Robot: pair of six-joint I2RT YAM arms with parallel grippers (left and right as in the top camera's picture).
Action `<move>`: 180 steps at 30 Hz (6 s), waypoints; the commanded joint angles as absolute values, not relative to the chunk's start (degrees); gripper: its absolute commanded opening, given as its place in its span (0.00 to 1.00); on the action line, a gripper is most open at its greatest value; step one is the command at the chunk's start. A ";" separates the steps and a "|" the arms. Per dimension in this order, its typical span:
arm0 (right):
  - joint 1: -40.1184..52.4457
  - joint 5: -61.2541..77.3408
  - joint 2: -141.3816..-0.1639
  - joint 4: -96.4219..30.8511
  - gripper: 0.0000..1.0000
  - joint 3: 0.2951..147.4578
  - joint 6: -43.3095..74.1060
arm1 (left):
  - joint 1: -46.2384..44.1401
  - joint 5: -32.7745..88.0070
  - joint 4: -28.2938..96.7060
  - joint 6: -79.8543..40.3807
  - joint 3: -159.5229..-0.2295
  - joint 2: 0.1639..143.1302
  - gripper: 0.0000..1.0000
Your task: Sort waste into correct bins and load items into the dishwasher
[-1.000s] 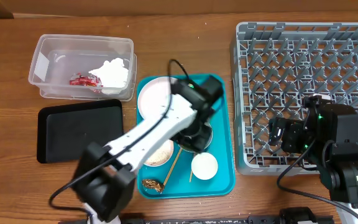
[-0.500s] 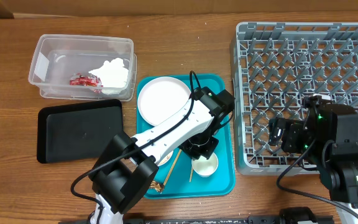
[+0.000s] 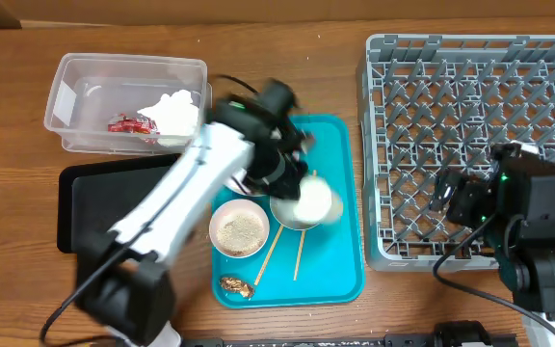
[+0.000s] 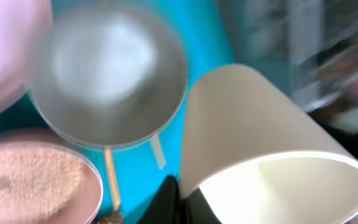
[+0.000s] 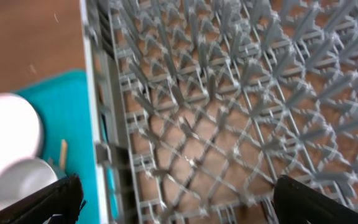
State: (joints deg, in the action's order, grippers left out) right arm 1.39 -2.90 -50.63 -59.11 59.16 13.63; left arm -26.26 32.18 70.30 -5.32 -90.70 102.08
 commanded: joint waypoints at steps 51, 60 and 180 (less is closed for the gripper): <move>0.30 84.38 -73.73 -14.06 0.85 60.82 1.50 | -18.06 83.40 54.46 -3.81 -91.88 101.91 0.04; 0.30 85.14 -73.73 -14.02 0.50 60.82 1.76 | -18.06 82.96 53.93 -3.84 -91.88 101.91 0.04; 28.93 5.28 -111.33 -60.90 0.35 79.11 17.89 | 7.07 15.88 74.94 -6.17 -91.85 85.41 0.79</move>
State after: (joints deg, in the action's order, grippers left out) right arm 28.58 4.69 -110.98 -61.28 79.85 17.78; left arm 7.01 16.21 75.02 -6.00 -91.35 85.25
